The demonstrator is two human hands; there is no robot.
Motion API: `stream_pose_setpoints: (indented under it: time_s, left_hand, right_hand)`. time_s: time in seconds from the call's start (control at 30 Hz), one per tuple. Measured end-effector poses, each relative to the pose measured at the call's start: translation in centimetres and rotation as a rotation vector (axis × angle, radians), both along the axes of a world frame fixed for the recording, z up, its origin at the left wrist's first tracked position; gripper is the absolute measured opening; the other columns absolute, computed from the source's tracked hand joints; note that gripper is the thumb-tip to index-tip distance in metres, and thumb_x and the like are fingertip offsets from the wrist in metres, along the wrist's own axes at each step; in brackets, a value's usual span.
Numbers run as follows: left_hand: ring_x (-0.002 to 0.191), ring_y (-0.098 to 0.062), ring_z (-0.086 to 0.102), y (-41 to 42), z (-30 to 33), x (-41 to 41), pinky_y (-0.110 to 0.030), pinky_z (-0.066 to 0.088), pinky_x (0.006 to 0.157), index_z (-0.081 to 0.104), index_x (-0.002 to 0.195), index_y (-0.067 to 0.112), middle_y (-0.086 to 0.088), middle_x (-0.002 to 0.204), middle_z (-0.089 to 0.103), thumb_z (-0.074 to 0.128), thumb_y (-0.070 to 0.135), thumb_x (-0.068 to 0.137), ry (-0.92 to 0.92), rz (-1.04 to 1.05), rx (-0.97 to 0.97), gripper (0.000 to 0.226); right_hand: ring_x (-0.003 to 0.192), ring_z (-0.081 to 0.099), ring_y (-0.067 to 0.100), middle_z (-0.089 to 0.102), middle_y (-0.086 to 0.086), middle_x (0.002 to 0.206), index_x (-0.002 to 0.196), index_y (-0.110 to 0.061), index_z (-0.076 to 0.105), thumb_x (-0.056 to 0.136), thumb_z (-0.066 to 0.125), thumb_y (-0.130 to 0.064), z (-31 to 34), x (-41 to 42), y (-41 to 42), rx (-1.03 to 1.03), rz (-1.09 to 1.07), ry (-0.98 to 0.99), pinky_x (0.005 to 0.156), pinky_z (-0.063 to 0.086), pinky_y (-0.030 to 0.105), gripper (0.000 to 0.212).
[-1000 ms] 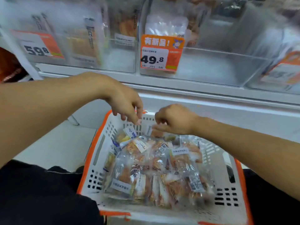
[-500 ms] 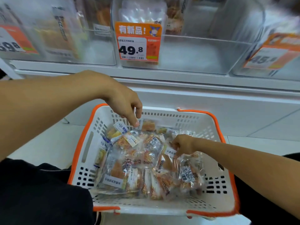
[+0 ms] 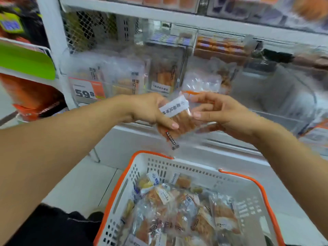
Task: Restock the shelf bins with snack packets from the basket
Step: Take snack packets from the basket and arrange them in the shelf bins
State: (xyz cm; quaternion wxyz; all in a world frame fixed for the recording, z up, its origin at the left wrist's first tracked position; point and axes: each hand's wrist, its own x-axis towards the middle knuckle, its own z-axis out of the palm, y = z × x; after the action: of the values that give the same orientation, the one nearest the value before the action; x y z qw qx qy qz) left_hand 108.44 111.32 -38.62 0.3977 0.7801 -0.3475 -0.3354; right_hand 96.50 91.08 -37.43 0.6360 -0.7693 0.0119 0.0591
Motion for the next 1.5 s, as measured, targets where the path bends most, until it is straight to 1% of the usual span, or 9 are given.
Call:
stream_pose_setpoints:
  time_s: [0.13,0.23,0.3,0.4,0.53,0.73,0.93,1.27,1.5]
  left_hand:
    - [0.079,-0.011,0.069,1.5,1.2,0.9,-0.027,0.043,0.072,0.067,0.096,0.019,0.001,0.088,0.075,0.076,0.026,0.074,0.212,0.279,-0.355,0.025]
    - [0.082,-0.010,0.069,1.5,1.5,0.4,-0.023,0.047,0.066,0.068,0.098,0.023,0.002,0.094,0.076,0.069,0.026,0.089,0.284,0.344,-0.372,0.010]
    - [0.081,-0.008,0.065,1.5,1.8,0.2,-0.021,0.048,0.063,0.069,0.104,0.024,0.006,0.102,0.075,0.070,0.038,0.087,0.231,0.392,-0.313,0.021]
    - [0.069,-0.012,0.059,2.0,1.8,1.3,-0.026,0.046,0.058,0.064,0.089,0.023,0.005,0.084,0.068,0.080,0.047,0.076,-0.020,0.564,-0.231,0.032]
    - [0.062,-0.021,0.058,2.8,0.7,3.8,-0.030,0.053,0.064,0.058,0.063,0.017,0.001,0.055,0.056,0.092,0.033,0.064,-0.226,0.782,-0.224,0.038]
    - [0.066,-0.022,0.061,2.7,-0.7,5.3,-0.034,0.056,0.074,0.060,0.061,0.019,0.002,0.060,0.061,0.092,0.023,0.063,-0.294,0.818,-0.180,0.033]
    - [0.064,-0.021,0.061,2.6,-0.4,5.2,-0.034,0.056,0.074,0.061,0.064,0.018,0.000,0.063,0.064,0.092,0.023,0.065,-0.314,0.812,-0.181,0.032]
    - [0.058,-0.019,0.060,2.6,-0.6,5.5,-0.034,0.057,0.072,0.062,0.067,0.017,0.000,0.062,0.064,0.092,0.023,0.065,-0.315,0.811,-0.184,0.031]
    - [0.061,-0.019,0.061,2.7,-0.5,5.3,-0.033,0.057,0.073,0.062,0.068,0.016,0.000,0.062,0.063,0.091,0.022,0.066,-0.312,0.807,-0.175,0.030]
  right_hand:
    - [0.089,0.073,0.024,0.074,0.005,0.107,0.122,-0.019,0.064,0.080,0.069,-0.019,0.6,1.0,0.4,-0.014,0.028,0.008,0.075,0.062,0.037,0.042]
    - [0.063,0.067,0.011,0.072,0.006,0.082,0.107,-0.007,0.069,0.092,0.062,-0.013,1.4,2.9,3.0,-0.002,-0.071,-0.135,0.050,0.053,0.022,0.018]
    - [0.057,0.063,0.013,0.071,0.012,0.073,0.103,0.003,0.070,0.095,0.061,-0.011,2.8,4.5,3.5,-0.113,-0.156,-0.227,0.054,0.054,0.026,0.018]
    - [0.064,0.069,0.028,0.071,0.024,0.079,0.091,0.006,0.070,0.094,0.066,-0.016,5.5,6.8,3.2,-0.523,-0.191,-0.419,0.059,0.059,0.038,0.022]
    - [0.071,0.065,0.025,0.069,0.005,0.074,0.084,-0.010,0.072,0.092,0.065,-0.020,8.3,9.9,4.2,-1.228,-0.198,-0.666,0.066,0.052,0.038,0.015]
    - [0.074,0.049,0.032,0.052,0.011,0.080,0.084,-0.009,0.049,0.091,0.055,-0.010,7.8,15.1,6.9,-1.673,-0.173,-0.363,0.065,0.041,0.039,0.009]
    - [0.081,0.056,0.027,0.055,0.006,0.081,0.093,-0.011,0.054,0.091,0.068,-0.016,5.8,19.9,6.2,-1.638,0.025,-0.138,0.067,0.046,0.035,0.015]
    - [0.079,0.051,0.026,0.055,0.008,0.086,0.093,-0.008,0.056,0.088,0.073,-0.015,5.4,23.1,4.6,-1.586,0.043,-0.271,0.068,0.038,0.031,0.019]
    - [0.081,0.058,0.023,0.061,0.005,0.096,0.105,-0.011,0.060,0.069,0.090,-0.028,5.0,22.5,4.7,-1.528,0.071,-0.164,0.062,0.043,0.029,0.049]
